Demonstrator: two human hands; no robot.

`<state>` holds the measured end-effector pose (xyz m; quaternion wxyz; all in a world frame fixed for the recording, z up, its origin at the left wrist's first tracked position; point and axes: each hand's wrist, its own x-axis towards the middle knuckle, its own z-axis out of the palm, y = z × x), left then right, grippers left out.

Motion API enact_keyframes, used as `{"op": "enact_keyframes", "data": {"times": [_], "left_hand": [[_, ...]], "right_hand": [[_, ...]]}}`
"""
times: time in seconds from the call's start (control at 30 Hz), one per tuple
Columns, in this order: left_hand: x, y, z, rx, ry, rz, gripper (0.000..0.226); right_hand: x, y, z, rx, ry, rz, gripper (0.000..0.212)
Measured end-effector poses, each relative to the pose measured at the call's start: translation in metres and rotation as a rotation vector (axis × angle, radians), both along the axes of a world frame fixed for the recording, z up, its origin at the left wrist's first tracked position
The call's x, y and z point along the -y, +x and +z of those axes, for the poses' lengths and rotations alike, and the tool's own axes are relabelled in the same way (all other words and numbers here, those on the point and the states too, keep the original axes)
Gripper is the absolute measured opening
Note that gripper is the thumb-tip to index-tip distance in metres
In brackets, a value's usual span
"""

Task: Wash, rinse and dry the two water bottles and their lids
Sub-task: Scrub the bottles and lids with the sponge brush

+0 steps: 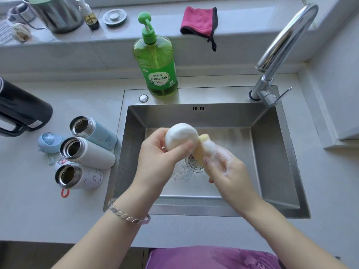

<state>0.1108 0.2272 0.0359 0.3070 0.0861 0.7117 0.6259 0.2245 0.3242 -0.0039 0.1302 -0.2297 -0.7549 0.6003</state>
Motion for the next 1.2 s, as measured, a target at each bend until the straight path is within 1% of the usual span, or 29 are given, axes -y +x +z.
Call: {"op": "enact_keyframes", "data": {"times": [0.07, 0.1, 0.13, 0.2, 0.23, 0.3, 0.37, 0.43, 0.47, 0.53, 0.57, 0.6, 0.67, 0.73, 0.83, 0.9, 0.97, 1.03, 1.13, 1.2], "left_hand": [[0.001, -0.003, 0.0, 0.134, -0.003, 0.042, 0.016], [0.002, -0.004, -0.001, 0.21, 0.005, 0.056, 0.016], [0.004, -0.006, -0.002, 0.277, 0.015, 0.062, 0.019], [0.006, -0.008, -0.003, 0.385, 0.056, 0.065, 0.027], [0.006, -0.007, -0.003, 0.434, 0.081, 0.06, 0.031], [0.005, -0.003, -0.003, 0.522, 0.137, 0.035, 0.036], [0.001, 0.002, -0.001, 0.583, 0.181, -0.011, 0.041], [-0.002, 0.004, 0.001, 0.596, 0.204, -0.012, 0.039], [-0.002, 0.004, 0.002, 0.598, 0.216, 0.005, 0.037], [-0.003, 0.003, 0.004, 0.595, 0.228, 0.011, 0.034], [-0.003, 0.002, 0.006, 0.579, 0.226, -0.008, 0.033], [-0.004, 0.002, 0.007, 0.565, 0.23, -0.026, 0.032], [-0.005, 0.003, 0.009, 0.561, 0.266, -0.044, 0.03], [-0.005, 0.004, 0.012, 0.571, 0.292, -0.075, 0.026], [-0.001, 0.005, 0.013, 0.628, 0.334, -0.107, 0.028], [0.003, 0.005, 0.011, 0.672, 0.348, -0.092, 0.031], [0.006, 0.005, 0.008, 0.717, 0.346, -0.072, 0.03], [0.007, 0.004, 0.005, 0.746, 0.335, -0.046, 0.039], [0.005, 0.004, 0.006, 0.707, 0.301, 0.025, 0.054], [0.005, 0.006, 0.006, 0.689, 0.298, 0.078, 0.054]], "right_hand": [[-0.01, 0.003, -0.008, 0.215, -0.011, 0.084, 0.027], [-0.016, 0.005, -0.011, 0.283, -0.035, 0.062, 0.026], [-0.02, 0.008, -0.012, 0.296, -0.061, 0.004, 0.022], [-0.026, 0.01, -0.008, 0.171, -0.114, -0.129, 0.012], [-0.027, 0.008, -0.003, 0.093, -0.096, -0.171, 0.01], [-0.026, -0.001, 0.006, -0.04, -0.024, -0.173, 0.015], [-0.019, -0.013, 0.01, -0.117, 0.025, -0.119, 0.016], [-0.007, -0.019, 0.007, -0.119, 0.07, -0.074, 0.018], [-0.001, -0.018, 0.004, -0.125, 0.123, -0.044, 0.019], [0.01, -0.012, -0.001, -0.176, 0.241, 0.054, 0.02], [0.012, -0.01, -0.001, -0.204, 0.256, 0.09, 0.019], [0.01, -0.009, 0.002, -0.223, 0.227, 0.084, 0.018], [-0.001, -0.015, 0.01, -0.223, 0.113, -0.04, 0.019], [-0.01, -0.021, 0.018, -0.205, 0.05, -0.125, 0.02], [-0.002, -0.014, 0.017, -0.214, 0.117, -0.025, 0.024], [0.002, -0.008, 0.015, -0.208, 0.116, 0.044, 0.027], [-0.006, -0.011, 0.014, -0.127, 0.028, 0.018, 0.02], [-0.009, -0.014, 0.019, -0.07, -0.061, -0.002, 0.018], [0.008, -0.011, 0.026, -0.13, -0.022, 0.005, 0.017], [0.013, -0.012, 0.032, -0.148, 0.001, -0.008, 0.015]]}}
